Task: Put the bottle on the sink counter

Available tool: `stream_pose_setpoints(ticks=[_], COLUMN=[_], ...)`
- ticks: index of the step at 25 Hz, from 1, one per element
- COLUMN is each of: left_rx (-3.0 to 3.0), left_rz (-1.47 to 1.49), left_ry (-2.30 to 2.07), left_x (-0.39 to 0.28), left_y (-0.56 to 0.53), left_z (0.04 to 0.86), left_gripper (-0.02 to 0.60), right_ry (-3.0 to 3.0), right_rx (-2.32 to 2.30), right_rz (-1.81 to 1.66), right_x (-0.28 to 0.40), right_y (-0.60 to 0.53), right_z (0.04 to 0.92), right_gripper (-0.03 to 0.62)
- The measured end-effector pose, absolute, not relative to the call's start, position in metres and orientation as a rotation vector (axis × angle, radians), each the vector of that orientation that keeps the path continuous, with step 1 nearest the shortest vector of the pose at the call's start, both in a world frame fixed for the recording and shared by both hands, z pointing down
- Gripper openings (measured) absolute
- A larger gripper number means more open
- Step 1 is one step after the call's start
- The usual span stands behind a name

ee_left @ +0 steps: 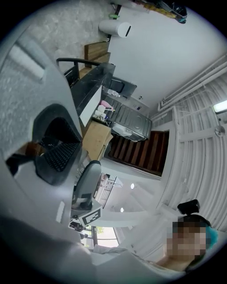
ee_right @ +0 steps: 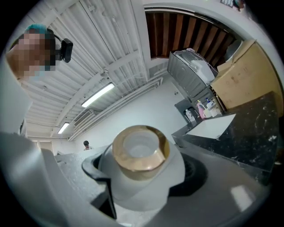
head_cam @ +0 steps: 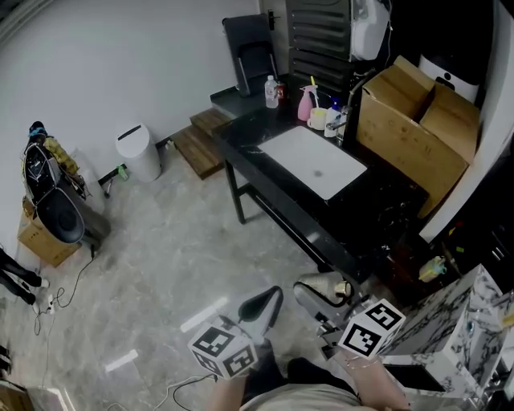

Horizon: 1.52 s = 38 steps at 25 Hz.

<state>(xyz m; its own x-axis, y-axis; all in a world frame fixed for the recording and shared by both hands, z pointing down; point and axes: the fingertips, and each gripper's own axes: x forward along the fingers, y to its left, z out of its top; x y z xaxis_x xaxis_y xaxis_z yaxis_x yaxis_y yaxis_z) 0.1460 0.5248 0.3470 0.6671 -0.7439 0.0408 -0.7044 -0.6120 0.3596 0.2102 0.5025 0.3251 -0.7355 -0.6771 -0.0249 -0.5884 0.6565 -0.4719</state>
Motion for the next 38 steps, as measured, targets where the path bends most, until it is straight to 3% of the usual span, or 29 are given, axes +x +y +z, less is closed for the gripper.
stream_pose_setpoints(ticks=[8, 25, 38], left_rx=[2.570, 2.634, 2.535], left_rz=[-0.160, -0.213, -0.283], left_ry=[-1.118, -0.970, -0.968], left_x=[0.118, -0.052, -0.100], left_y=[0.449, 0.252, 0.172], left_z=[0.349, 0.324, 0.350], left_gripper=[0.006, 0.006, 0.006], right_ry=[2.671, 2.698, 2.835], right_rx=[-1.060, -1.138, -1.094], right_rz=[-0.660, -0.461, -0.487], right_x=[0.183, 0.015, -0.048], right_y=[0.434, 0.228, 0.141], right_z=[0.339, 0.309, 0.329], right_gripper=[0.342, 0.342, 0.342])
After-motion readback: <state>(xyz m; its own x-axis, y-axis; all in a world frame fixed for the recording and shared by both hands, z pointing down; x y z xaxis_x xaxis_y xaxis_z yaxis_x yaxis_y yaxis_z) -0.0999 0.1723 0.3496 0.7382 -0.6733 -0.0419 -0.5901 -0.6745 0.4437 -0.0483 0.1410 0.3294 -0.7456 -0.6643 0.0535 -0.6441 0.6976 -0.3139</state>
